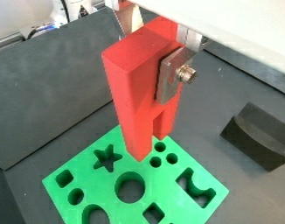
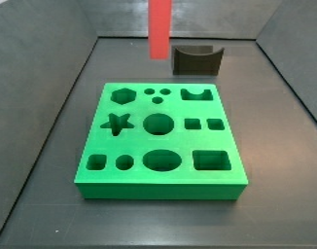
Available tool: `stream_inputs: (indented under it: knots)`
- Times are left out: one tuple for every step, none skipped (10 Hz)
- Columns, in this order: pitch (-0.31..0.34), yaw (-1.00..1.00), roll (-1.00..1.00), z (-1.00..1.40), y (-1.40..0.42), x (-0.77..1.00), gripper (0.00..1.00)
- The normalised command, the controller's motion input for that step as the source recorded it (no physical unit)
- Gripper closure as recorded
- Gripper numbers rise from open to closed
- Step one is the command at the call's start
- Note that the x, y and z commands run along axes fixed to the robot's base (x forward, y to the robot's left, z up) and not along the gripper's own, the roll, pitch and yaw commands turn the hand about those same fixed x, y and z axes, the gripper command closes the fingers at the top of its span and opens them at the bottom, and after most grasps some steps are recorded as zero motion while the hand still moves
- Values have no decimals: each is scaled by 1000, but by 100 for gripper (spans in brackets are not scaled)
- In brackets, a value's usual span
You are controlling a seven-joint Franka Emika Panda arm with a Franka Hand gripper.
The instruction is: Insert the double-square object.
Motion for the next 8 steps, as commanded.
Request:
stream_inputs:
  knots:
    - [0, -880, 0, -209, -46, 197, 100]
    - [0, -791, 0, -211, -63, 303, 100]
    - [0, -757, 0, -206, -63, 346, 100]
    - [0, -703, 0, -211, -77, 411, 100]
    - [0, -697, 3, -229, -71, 429, 100]
    - [0, -683, 9, -240, -71, 449, 100]
    - [0, -654, 9, -234, -77, 469, 100]
    - [0, -623, 9, -234, -83, 506, 100]
